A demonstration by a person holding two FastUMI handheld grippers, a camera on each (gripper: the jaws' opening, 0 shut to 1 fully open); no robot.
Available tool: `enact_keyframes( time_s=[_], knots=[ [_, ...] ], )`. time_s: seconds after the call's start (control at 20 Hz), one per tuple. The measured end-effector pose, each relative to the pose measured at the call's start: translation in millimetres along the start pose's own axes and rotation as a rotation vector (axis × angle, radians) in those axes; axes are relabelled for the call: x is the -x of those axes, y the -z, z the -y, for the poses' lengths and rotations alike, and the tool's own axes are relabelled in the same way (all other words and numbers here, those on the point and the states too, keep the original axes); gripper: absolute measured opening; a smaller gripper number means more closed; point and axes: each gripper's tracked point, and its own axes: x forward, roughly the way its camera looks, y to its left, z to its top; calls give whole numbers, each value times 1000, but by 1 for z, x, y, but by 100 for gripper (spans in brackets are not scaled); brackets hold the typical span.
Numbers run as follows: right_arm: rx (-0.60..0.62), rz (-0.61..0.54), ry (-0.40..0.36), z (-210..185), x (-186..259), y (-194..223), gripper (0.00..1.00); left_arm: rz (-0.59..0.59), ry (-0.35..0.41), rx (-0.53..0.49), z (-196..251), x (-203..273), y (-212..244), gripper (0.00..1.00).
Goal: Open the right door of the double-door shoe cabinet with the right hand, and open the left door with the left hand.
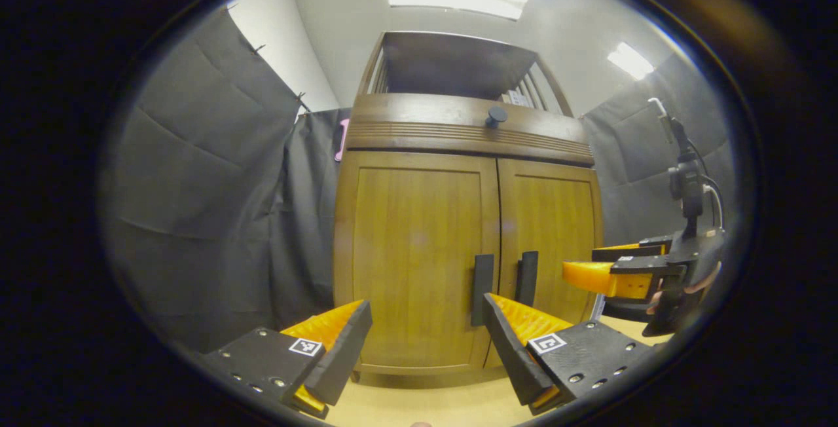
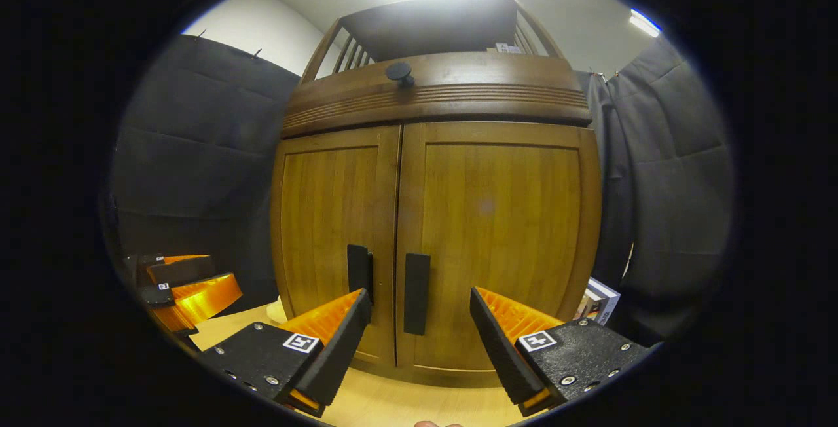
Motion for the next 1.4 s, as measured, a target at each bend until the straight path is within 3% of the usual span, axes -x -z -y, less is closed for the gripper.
enact_keyframes(
  time_s=[0.45,0.75,1.0,1.1,1.4],
  knots=[
    [-30,5,44,-4,-51,9,94,-37,-32,1,9,2,3,100],
    [-69,-24,114,12,-84,22,95,-70,-50,-4,11,19,17,100],
    [-64,-69,106,11,-105,41,93,-80,-53,-2,16,20,14,100],
    [-63,-75,107,10,-108,44,89,-86,-53,5,16,19,15,100],
    [-123,-105,64,-1,-116,51,48,-99,-54,9,17,19,18,97]
  ],
)
